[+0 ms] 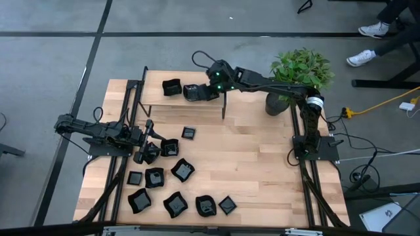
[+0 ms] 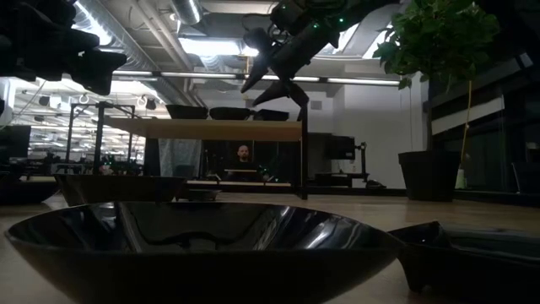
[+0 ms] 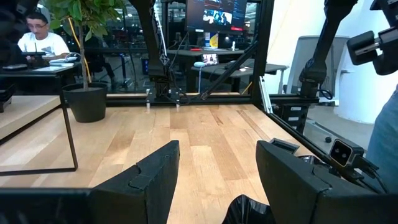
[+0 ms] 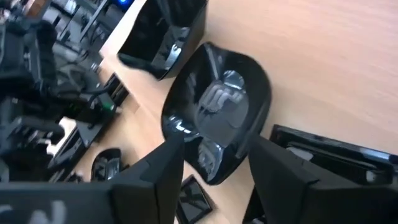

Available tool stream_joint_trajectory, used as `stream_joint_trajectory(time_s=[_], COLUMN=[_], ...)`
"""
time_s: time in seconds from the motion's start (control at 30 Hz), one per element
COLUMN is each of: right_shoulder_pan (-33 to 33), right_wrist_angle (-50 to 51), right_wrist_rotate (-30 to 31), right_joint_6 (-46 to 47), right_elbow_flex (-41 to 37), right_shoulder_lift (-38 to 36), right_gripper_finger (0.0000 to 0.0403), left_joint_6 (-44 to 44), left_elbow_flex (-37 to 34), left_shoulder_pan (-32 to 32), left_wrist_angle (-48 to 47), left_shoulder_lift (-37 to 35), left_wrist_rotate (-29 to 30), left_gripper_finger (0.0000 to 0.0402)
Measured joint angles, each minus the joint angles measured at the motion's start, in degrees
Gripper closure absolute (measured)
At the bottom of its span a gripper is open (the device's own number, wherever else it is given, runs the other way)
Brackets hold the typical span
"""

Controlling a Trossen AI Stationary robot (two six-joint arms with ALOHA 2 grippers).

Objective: Pick & Place Mini shaped plates
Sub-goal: Stack the square plate on top of the square plates on the shelf

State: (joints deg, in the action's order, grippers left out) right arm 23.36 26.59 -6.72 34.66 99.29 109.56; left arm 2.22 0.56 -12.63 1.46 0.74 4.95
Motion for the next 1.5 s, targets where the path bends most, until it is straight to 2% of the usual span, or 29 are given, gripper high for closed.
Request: stream_joint_trajectory(time_s=[0.57,0.93,1.27,1.5], right_shoulder_pan=[-7.01,-12.36,-17.38,-21.82], right_wrist_angle=[3.64,10.82,17.71,20.75], right_wrist_rotate=[-0.43,-2.45,-8.09,-8.48], right_joint_6=[-14.05,-21.07,-21.87,-21.94], right_elbow_flex=[-0.07,-0.07,-0.07,-0.07], right_shoulder_lift=[-0.74,-0.74,-0.76,-0.78], right_gripper_finger=[0.0221,0.0221,0.0221,0.0221], left_joint_6=[0.0,0.02,0.01,0.0], left_elbow_flex=[0.0,0.0,0.0,0.0], left_shoulder_pan=[-0.01,-0.01,0.0,-0.01], left_wrist_angle=[0.0,0.0,0.0,0.0], left_shoulder_lift=[-0.01,0.01,0.0,0.01], left_wrist_rotate=[-0.02,-0.04,-0.06,-0.07], left_gripper_finger=[0.0194,0.0194,0.0194,0.0194])
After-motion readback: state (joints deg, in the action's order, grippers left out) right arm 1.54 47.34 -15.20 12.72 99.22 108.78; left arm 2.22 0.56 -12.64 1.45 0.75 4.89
